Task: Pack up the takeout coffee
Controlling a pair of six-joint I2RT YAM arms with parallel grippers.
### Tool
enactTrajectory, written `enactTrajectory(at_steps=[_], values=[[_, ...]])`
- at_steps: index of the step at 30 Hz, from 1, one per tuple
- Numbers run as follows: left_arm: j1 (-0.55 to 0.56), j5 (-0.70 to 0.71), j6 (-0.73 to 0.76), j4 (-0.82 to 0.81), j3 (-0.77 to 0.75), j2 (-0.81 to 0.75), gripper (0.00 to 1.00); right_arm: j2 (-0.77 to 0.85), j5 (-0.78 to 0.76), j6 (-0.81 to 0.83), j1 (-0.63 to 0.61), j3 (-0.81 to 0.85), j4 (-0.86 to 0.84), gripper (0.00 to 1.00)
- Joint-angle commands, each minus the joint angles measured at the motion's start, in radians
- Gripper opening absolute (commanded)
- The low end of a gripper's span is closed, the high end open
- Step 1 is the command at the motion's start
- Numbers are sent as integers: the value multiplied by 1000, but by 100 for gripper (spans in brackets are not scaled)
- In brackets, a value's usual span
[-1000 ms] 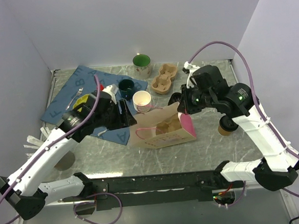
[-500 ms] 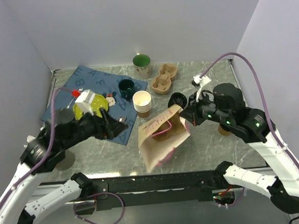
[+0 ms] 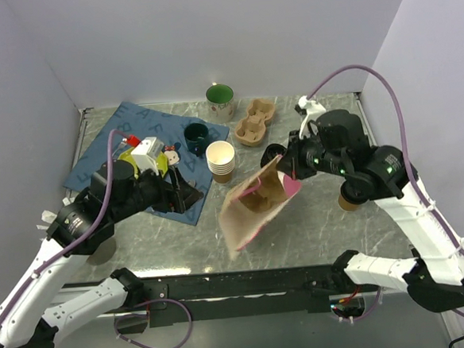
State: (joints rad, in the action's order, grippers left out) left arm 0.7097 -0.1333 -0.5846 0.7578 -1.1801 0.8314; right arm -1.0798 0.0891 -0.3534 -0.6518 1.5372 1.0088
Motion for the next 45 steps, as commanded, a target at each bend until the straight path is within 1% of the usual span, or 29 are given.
enactTrajectory(at_steps=[1,2,3,5,9,11,12,14,15,16,17,18,20,23,24,25,27,30,33,36,43,45], values=[[-3,-6,26,-12,-58,9,85,-20,-46,-110,1,74,88,0],[-3,-9,25,-14,-53,17,85,4,-40,-102,3,26,62,0],[-3,-12,20,-17,-41,20,85,17,-42,-102,4,-83,33,0],[-3,-28,11,-35,-26,21,85,15,-40,-67,4,-135,5,0],[-3,-40,3,-34,-44,40,84,-51,-58,-58,4,99,82,0],[-3,-35,2,-35,-49,49,84,-57,-26,-62,4,87,53,0],[-3,-34,3,-40,-46,52,84,-69,-3,-53,6,96,69,0],[-3,0,12,-32,-47,69,84,-100,-40,-47,3,165,132,0],[-3,14,15,-40,-38,75,84,-82,-45,-58,-2,108,91,0],[-3,26,17,-52,-24,80,84,-57,22,-58,3,45,45,0],[-3,59,25,-73,-13,100,84,-42,12,-65,1,20,50,0],[-3,78,31,-80,-19,113,84,-43,-8,-70,3,27,82,0],[-3,109,40,-78,-65,170,83,-23,-8,-81,3,15,64,0],[-3,91,43,-61,-146,245,80,-19,-14,-98,4,3,54,0],[-3,62,45,-25,-168,259,79,-26,-15,-96,3,14,62,0],[-1,61,45,-6,-186,267,78,-32,-23,-95,4,18,73,0],[-1,60,34,23,-200,256,78,-31,-40,-101,6,9,73,0],[-1,92,-3,54,-176,201,79,-25,-49,-102,4,-2,71,0],[-1,69,-32,90,-150,175,79,-31,-51,-111,9,-18,73,0],[0,49,-58,121,-116,179,77,-26,-46,-122,7,-45,54,0],[19,17,-113,103,-78,181,75,-37,-54,-136,12,-58,56,0],[27,29,-116,101,-64,189,71,-32,-57,-142,14,-65,51,0]])
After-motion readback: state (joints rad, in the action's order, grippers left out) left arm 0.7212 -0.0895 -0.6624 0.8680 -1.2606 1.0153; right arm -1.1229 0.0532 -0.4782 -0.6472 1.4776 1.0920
